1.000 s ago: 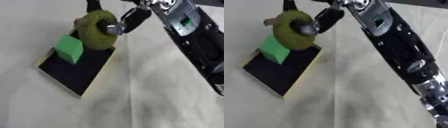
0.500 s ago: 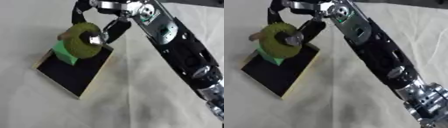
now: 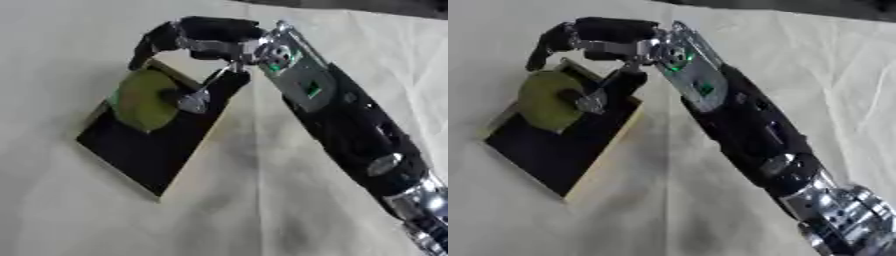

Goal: Pick up objects on the table and place them in the box.

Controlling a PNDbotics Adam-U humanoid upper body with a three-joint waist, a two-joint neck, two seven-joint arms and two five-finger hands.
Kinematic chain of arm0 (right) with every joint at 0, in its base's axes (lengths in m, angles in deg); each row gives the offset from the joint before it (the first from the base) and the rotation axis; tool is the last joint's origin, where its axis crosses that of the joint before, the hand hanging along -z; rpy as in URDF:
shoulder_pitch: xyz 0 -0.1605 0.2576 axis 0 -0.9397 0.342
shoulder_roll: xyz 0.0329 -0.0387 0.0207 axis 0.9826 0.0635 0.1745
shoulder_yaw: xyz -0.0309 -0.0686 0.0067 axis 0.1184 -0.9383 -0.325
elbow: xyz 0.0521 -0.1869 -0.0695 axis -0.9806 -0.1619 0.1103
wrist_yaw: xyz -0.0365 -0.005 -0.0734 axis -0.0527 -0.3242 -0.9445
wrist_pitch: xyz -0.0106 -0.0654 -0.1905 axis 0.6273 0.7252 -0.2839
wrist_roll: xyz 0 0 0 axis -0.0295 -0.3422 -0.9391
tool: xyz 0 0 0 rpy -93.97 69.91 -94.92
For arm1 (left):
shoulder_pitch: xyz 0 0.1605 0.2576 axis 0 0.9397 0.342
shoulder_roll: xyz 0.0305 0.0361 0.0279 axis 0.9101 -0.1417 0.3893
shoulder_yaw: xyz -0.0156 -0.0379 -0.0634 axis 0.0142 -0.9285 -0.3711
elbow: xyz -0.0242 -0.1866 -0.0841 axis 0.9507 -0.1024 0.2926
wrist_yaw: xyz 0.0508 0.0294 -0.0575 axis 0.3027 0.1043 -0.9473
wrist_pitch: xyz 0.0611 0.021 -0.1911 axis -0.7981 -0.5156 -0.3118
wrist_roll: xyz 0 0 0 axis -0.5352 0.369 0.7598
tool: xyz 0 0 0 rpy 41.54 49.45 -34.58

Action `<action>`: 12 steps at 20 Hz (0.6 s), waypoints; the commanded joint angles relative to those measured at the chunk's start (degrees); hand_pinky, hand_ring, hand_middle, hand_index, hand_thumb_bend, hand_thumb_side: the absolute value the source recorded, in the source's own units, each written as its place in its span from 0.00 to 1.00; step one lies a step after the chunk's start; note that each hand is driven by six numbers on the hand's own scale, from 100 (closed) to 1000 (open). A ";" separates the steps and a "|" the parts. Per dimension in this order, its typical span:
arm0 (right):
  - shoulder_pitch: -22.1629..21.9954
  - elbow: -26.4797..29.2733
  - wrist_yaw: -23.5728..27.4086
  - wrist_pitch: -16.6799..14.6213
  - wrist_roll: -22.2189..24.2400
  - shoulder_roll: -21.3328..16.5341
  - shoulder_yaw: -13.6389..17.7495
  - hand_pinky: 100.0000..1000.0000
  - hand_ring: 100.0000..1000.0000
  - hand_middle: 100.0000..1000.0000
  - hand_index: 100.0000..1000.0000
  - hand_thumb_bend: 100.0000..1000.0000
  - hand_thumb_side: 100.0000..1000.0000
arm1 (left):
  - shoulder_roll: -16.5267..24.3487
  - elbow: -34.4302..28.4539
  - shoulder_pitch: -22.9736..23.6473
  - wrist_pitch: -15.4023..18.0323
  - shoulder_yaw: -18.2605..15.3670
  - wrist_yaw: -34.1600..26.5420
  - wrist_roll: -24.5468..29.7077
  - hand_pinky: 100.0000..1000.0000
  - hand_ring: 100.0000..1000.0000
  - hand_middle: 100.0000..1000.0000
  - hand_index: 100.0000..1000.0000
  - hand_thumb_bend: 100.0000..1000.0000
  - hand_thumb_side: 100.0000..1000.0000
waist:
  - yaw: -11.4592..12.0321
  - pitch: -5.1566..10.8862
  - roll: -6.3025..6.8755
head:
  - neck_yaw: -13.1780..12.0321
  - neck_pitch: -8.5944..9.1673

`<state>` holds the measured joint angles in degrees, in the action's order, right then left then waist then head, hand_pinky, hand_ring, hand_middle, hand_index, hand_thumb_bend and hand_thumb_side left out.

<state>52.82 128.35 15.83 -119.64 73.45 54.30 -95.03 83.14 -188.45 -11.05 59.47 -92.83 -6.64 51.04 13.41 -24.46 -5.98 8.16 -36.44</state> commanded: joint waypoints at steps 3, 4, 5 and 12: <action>0.84 1.96 -3.17 -20.42 16.74 -1.85 0.08 0.97 1.00 0.92 0.96 0.00 0.49 | 0.74 -1.12 -0.37 -0.03 -0.21 -0.02 0.05 0.89 0.83 0.86 0.85 0.00 0.64 | -0.05 1.44 0.44 | -0.27 0.42; 0.79 2.66 -3.24 -20.52 16.74 -2.26 0.32 0.97 1.00 0.93 0.96 0.00 0.46 | 0.76 -1.12 -0.35 0.01 -0.23 -0.02 0.00 0.89 0.83 0.86 0.85 0.00 0.64 | -0.09 1.46 0.47 | -0.33 0.38; 0.72 3.35 -2.99 -20.57 16.74 -2.63 0.71 0.97 1.00 0.93 0.96 0.00 0.45 | 0.76 -1.12 -0.34 0.02 -0.24 -0.02 -0.03 0.89 0.83 0.86 0.85 0.00 0.64 | -0.14 1.48 0.49 | -0.37 0.37; 0.72 11.39 6.48 -12.23 10.32 -6.84 7.72 0.93 0.97 0.85 0.91 0.00 0.00 | 0.91 -1.12 -0.16 0.23 -0.38 -0.04 -0.37 0.89 0.83 0.86 0.85 0.00 0.64 | -0.72 1.63 0.70 | -1.05 0.18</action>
<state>52.58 137.14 20.13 -120.81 72.27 49.49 -89.21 83.14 -188.46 -10.81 59.60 -92.89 -6.63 50.88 12.66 -24.45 -5.76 7.35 -36.44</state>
